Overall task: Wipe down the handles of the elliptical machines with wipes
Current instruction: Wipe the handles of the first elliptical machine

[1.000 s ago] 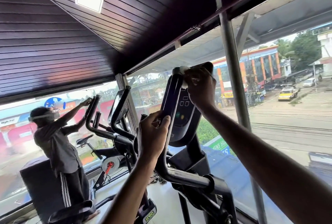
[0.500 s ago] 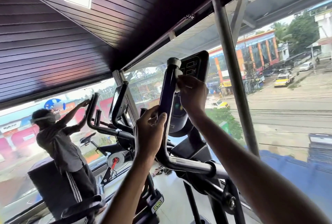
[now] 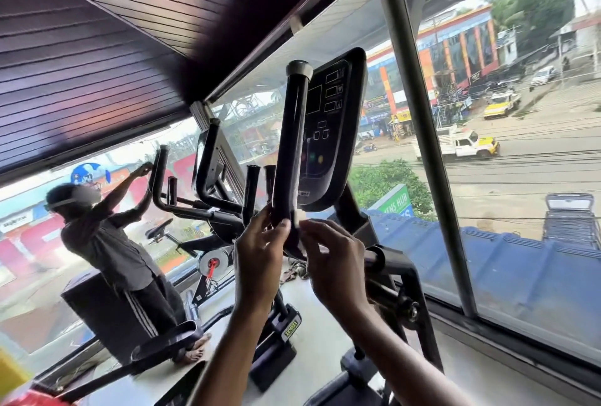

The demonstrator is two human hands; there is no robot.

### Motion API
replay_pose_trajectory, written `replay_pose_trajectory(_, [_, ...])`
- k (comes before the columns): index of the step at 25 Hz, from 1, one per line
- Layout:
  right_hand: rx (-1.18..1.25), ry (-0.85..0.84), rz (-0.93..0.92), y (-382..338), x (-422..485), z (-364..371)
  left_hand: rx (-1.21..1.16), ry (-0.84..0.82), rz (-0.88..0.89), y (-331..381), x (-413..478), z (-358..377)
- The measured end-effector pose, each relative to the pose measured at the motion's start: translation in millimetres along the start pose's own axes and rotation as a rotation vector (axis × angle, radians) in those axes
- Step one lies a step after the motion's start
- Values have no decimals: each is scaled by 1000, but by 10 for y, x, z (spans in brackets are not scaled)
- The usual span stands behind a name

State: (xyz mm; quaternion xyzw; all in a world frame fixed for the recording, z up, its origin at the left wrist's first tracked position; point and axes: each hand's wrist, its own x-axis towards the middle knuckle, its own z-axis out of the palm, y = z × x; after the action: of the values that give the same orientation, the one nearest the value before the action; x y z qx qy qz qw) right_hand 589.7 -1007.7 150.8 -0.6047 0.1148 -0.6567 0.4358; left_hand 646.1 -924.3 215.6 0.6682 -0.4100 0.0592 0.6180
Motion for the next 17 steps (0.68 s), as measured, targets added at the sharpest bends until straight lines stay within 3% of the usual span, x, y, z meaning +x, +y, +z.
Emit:
replay_pose_trajectory(4, [-237,-53,-184,350,-204,-215,11,41,-26,-172,-180,58])
replay_pose_trajectory(6, [-339,-14,-104,548,-172,-276,1,59,-52,-252,-255,96])
replay_pose_trajectory(9, [-282,35,-18,469,-179,-133,-32,86,-70,-323,-317,162])
replay_pose_trajectory(14, [-328,-21,-164,594,-321,-165,-77,132,-87,-381,-363,261])
replay_pose_trajectory(17, [-430,49,24,888,-185,-266,-103,134,-129,-421,-428,377])
